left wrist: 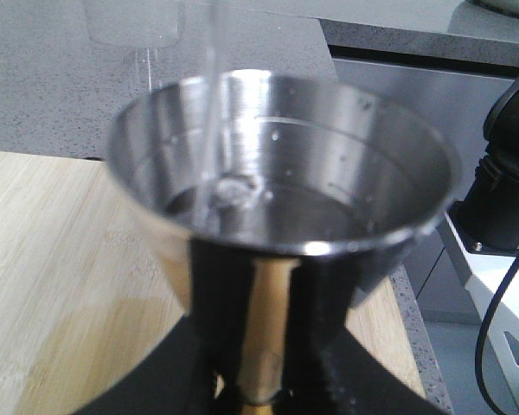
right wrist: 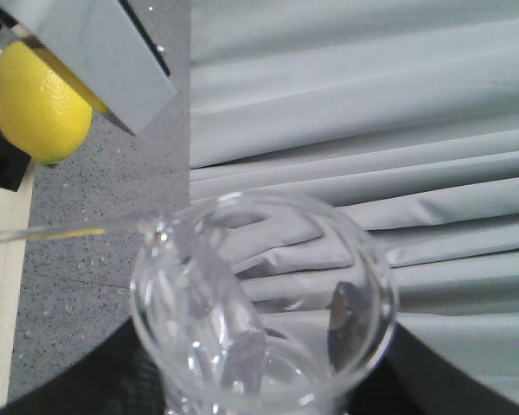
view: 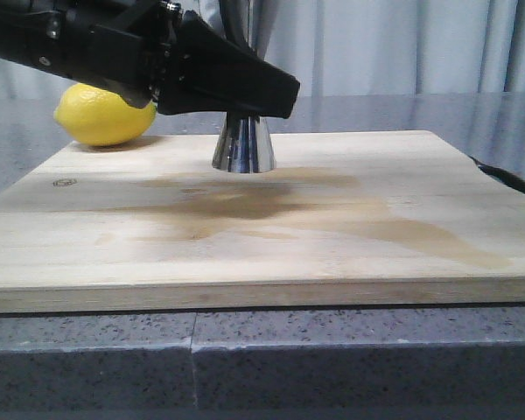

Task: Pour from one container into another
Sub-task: 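Keep pouring clear liquid from the beaker into the jigger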

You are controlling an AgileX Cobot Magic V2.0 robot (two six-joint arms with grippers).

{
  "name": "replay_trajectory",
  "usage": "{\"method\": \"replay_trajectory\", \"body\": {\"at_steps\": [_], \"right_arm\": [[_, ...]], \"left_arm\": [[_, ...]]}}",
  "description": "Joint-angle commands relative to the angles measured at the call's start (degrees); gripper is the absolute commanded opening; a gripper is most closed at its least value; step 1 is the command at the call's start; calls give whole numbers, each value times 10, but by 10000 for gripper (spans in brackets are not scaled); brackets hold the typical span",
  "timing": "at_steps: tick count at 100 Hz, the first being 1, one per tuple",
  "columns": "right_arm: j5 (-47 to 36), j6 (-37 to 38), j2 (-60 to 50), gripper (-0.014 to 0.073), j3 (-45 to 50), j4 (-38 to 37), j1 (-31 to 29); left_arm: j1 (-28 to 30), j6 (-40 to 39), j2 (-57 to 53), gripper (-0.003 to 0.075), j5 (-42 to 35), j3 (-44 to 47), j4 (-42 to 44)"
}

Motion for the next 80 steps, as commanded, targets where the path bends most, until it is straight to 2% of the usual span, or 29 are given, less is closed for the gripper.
{"method": "replay_trajectory", "body": {"at_steps": [1,80], "right_arm": [[-9,-2,-13,204,-23,-6,1],[-3,-2,-13,204,-23,-36,1]], "left_arm": [[-5,-3,-29,-19,51,-16,-45],[-5,-3,-29,-19,51,-16,-45]]}}
